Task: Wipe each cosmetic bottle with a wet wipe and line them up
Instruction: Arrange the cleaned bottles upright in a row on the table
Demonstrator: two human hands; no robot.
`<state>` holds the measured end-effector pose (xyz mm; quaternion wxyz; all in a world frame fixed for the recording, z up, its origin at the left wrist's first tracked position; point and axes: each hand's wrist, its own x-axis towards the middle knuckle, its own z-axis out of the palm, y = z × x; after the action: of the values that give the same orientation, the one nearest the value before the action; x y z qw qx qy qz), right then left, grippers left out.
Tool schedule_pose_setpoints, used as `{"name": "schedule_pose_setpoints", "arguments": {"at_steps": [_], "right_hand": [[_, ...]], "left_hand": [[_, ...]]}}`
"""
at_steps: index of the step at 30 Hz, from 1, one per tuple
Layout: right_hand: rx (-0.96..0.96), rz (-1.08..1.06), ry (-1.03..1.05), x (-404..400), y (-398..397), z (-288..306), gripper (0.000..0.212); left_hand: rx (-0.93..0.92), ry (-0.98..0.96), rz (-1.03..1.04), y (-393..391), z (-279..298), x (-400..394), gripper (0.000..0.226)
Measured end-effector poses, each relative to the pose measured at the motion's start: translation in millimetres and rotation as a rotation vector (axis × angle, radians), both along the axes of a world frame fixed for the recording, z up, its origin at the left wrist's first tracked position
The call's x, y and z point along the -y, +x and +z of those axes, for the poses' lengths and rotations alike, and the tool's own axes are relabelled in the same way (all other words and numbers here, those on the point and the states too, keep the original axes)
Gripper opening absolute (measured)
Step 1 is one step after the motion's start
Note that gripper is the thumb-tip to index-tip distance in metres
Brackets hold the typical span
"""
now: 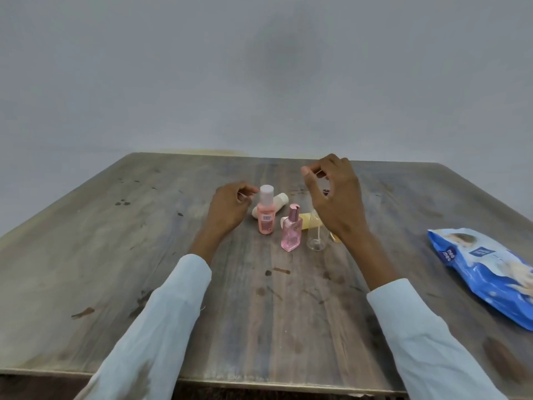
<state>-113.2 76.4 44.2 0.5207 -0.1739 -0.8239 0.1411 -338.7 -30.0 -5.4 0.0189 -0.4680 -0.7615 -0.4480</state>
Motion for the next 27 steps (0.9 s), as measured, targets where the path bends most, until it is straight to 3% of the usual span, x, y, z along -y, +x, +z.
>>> {"name": "schedule_pose_setpoints", "arguments": {"at_steps": [7,10,15,18,22,27], "right_hand": [[0.014,-0.039,0.091,2,-8,-9,0.023],[-0.002,-0.043,0.065,3,-8,-9,0.025],[0.0,-0.031,0.038,6,-10,-11,0.025],[-0.004,-0.02,0.02,7,-11,-12,0.023],[-0.001,-0.015,0.017,7,-11,-12,0.022],[0.005,-0.009,-0.002,8,-10,-11,0.024]], "left_hand": [[-0.144,-0.175,-0.058,10,-5,-10,0.012],[-0.159,-0.161,-0.045,13,-6,-9,0.009],[-0.191,-0.191,-0.007,16,-3,-7,0.026],[-0.209,-0.196,-0.01,17,-4,-5,0.015],[-0.144,-0.147,0.034,9,-4,-1,0.015],[0.013,0.063,0.166,-17,8,17,0.018]]}}
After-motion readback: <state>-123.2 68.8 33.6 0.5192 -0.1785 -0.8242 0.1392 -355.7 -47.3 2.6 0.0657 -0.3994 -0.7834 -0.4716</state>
